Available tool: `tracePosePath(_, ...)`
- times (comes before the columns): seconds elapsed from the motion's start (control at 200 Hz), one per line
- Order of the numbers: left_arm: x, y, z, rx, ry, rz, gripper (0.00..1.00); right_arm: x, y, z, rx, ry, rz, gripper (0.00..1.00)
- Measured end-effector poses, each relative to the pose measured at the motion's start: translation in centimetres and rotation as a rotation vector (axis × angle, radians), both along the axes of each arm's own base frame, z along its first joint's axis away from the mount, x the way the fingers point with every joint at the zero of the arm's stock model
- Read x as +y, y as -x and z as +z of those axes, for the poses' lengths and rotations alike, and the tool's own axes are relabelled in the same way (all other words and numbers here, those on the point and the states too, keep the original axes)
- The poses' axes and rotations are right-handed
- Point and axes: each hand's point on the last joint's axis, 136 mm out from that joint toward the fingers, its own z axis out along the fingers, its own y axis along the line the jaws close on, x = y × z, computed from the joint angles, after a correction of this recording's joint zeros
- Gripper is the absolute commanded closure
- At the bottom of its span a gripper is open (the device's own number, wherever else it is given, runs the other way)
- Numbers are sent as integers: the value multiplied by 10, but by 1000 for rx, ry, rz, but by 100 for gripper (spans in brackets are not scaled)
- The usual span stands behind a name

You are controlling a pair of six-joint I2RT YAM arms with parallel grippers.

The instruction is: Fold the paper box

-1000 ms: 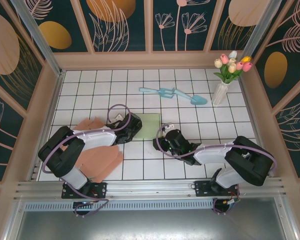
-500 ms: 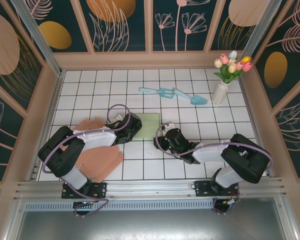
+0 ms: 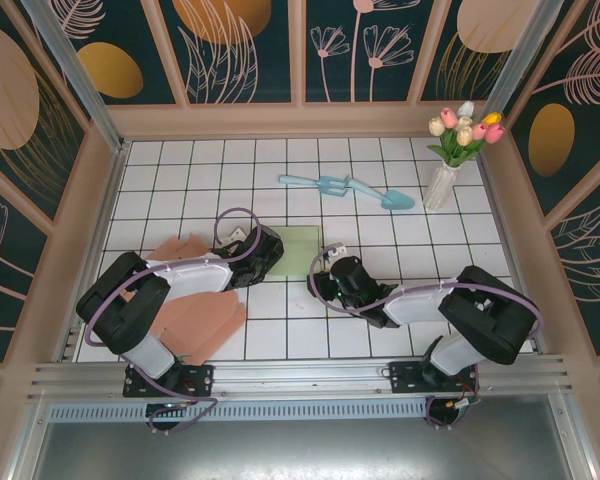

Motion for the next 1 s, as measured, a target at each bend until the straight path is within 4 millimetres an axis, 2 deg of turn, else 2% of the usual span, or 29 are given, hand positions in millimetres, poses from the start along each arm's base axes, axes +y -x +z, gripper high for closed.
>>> tracePosePath(0.34,0,-1,0,-3,3,0,36,-1,-6,-12,0,36,-7,58)
tracePosePath(1.001,0,-3,0,-9,7,5,37,-1,-19,-20,-76,67,-15,60)
